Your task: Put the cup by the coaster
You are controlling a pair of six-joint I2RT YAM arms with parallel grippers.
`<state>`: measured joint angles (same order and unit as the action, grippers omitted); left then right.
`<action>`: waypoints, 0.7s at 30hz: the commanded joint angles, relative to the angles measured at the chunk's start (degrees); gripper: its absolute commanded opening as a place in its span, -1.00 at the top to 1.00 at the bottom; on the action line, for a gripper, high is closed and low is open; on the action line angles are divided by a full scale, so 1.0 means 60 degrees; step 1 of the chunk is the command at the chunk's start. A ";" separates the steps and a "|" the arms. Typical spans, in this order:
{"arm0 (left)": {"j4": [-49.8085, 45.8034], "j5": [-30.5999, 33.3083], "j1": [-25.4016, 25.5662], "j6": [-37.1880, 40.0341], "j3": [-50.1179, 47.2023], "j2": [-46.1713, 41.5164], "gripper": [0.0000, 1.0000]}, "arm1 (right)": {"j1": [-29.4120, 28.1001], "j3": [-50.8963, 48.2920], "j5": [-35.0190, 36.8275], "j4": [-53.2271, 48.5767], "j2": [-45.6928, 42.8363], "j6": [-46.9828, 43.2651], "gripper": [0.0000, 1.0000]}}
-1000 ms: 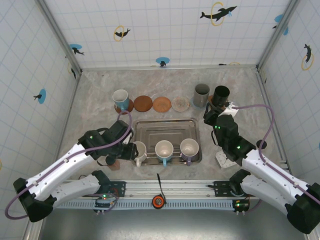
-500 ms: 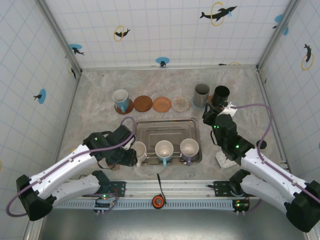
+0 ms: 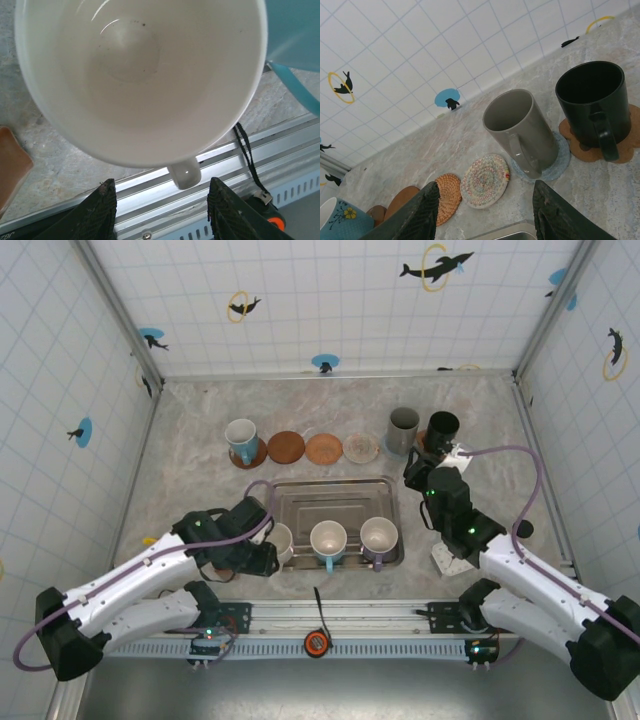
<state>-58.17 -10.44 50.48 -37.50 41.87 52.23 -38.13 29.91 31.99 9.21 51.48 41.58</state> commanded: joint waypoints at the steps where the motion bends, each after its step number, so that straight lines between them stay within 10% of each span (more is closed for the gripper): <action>1: 0.0313 -0.0107 0.0109 -0.0196 -0.0118 0.0113 0.00 | 0.0075 0.0032 0.0052 0.0486 0.0033 0.0131 -0.03; 21: 0.0953 0.0827 0.0479 -0.0621 -0.0391 0.0815 0.06 | 0.0187 -0.0077 -0.0014 0.0457 -0.0035 0.0203 -0.03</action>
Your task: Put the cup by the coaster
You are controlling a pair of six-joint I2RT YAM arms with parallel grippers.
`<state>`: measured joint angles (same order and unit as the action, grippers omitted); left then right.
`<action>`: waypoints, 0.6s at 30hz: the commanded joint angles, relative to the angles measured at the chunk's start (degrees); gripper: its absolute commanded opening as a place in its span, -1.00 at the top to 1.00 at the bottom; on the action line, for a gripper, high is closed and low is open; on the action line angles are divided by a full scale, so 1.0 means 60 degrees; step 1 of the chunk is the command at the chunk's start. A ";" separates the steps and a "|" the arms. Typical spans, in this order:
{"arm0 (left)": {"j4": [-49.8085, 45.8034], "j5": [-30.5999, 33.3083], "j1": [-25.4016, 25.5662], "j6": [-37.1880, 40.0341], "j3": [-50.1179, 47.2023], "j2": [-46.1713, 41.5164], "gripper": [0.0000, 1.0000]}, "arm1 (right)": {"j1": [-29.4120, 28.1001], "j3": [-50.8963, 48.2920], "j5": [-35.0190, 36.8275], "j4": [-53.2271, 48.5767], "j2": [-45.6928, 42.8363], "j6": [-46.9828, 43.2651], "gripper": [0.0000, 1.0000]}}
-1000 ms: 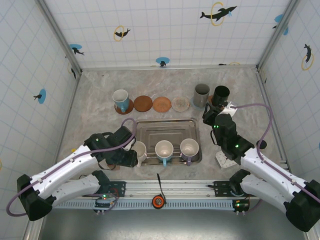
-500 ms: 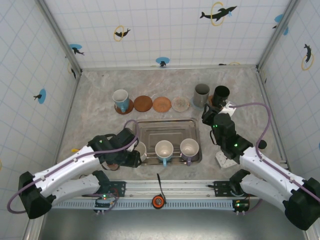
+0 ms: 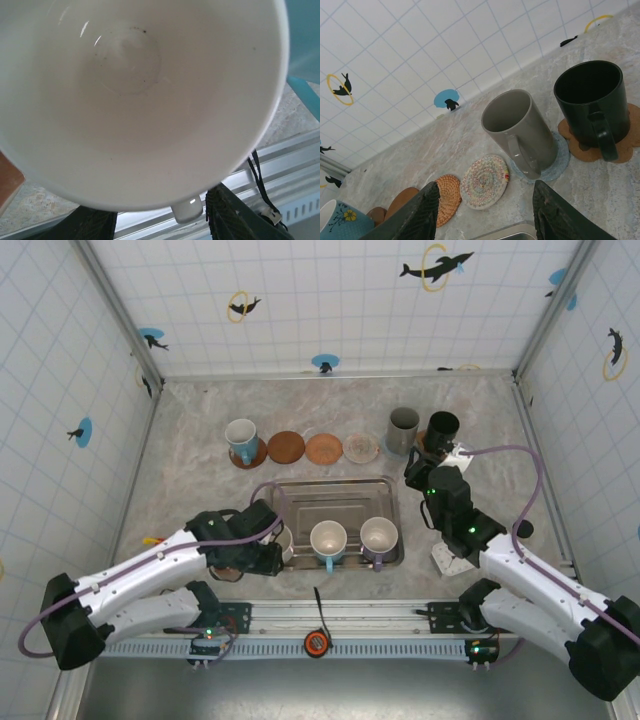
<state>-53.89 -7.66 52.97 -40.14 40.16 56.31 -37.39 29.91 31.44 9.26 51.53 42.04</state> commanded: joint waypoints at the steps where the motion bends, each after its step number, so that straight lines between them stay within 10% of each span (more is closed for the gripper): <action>1: 0.0309 0.0382 0.0075 -0.0180 -0.0137 0.0172 0.08 | 0.0074 -0.0071 0.0084 0.0449 -0.0051 0.0123 -0.03; 18: 0.0531 0.0894 0.0239 -0.0385 -0.0187 0.0339 0.43 | 0.0128 -0.0111 0.0084 0.0441 -0.0033 0.0156 -0.03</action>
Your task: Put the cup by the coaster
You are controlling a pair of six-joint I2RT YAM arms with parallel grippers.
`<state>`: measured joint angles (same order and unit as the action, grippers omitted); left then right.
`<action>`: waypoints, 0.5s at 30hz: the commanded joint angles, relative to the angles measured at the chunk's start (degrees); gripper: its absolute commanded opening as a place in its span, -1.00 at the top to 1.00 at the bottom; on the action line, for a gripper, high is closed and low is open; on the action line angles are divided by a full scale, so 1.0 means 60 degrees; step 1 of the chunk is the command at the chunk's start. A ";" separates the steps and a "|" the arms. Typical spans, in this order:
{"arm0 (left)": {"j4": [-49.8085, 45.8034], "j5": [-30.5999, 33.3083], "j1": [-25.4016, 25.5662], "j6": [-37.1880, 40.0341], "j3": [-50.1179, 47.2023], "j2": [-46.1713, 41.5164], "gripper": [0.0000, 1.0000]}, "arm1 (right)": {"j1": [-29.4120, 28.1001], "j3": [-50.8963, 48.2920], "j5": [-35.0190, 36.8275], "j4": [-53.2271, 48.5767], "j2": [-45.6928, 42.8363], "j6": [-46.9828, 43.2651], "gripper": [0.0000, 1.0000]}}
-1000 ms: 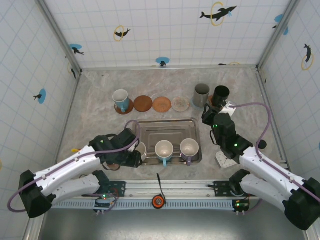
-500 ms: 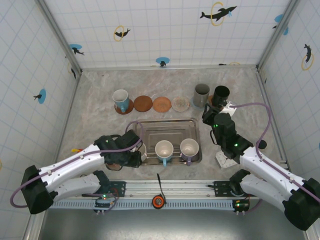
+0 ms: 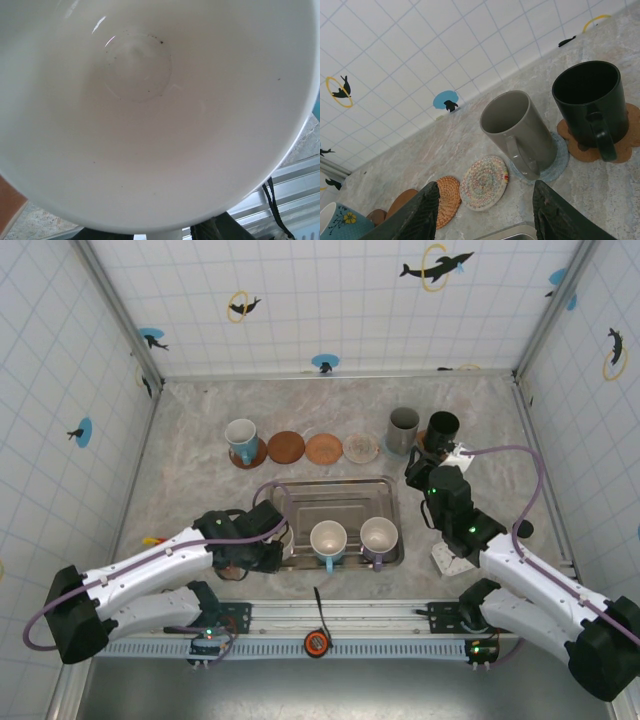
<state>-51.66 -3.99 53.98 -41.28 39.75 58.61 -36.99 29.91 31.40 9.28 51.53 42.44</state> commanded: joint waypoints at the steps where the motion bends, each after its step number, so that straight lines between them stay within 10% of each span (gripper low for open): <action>1: 0.0191 0.0295 0.0084 -0.0196 -0.0132 -0.0042 0.44 | 0.0058 -0.0122 0.0085 0.0444 -0.0030 0.0104 -0.03; 15: 0.0282 0.0514 0.0233 -0.0254 -0.0125 0.0148 0.74 | 0.0097 -0.0151 0.0055 0.0446 -0.0066 0.0120 -0.03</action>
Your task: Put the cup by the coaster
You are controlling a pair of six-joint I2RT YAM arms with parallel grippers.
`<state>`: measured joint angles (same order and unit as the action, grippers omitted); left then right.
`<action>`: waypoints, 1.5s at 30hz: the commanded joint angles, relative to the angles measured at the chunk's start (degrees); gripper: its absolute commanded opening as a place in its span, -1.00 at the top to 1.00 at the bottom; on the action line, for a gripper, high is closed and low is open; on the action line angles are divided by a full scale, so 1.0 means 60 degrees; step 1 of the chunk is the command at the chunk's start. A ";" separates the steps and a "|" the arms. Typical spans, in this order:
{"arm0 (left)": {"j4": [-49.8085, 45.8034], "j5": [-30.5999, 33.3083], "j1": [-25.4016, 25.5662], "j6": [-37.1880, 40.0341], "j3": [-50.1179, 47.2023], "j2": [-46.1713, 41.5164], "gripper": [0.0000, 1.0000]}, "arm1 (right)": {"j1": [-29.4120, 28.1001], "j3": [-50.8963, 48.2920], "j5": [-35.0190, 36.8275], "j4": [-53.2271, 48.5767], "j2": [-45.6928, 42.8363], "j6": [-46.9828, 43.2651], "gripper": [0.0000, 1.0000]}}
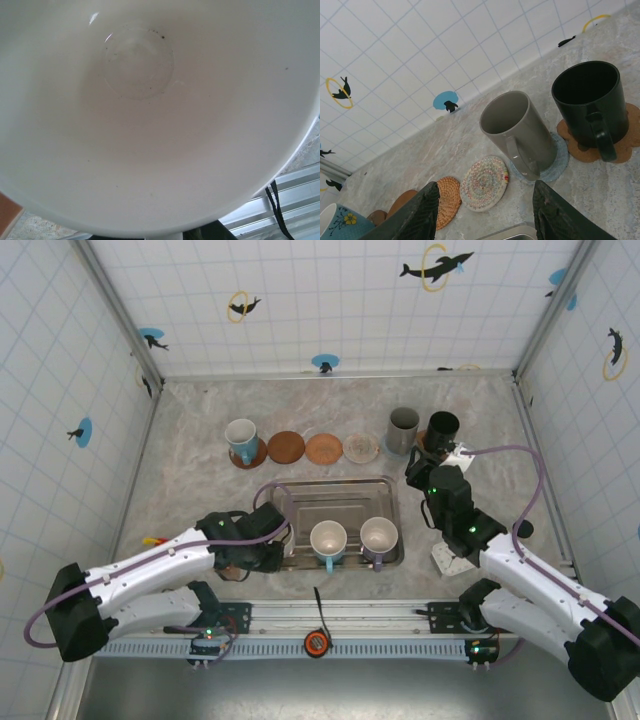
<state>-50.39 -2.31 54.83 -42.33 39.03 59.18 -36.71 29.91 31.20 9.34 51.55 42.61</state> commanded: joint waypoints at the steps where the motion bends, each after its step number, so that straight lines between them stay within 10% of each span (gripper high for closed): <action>1: 0.0051 0.0252 0.0105 -0.0079 0.0021 0.0069 0.79 | 0.0046 -0.0150 0.0085 0.0434 -0.0073 0.0085 -0.03; 45: 0.0036 0.2454 0.0270 0.0817 0.2590 0.2231 1.00 | 0.0455 -0.0360 -0.0249 0.0349 -0.0429 0.0120 -0.03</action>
<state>-51.90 8.73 56.23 -39.86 51.31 71.75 -34.68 28.86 29.76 9.43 50.15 42.85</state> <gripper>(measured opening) 0.149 0.518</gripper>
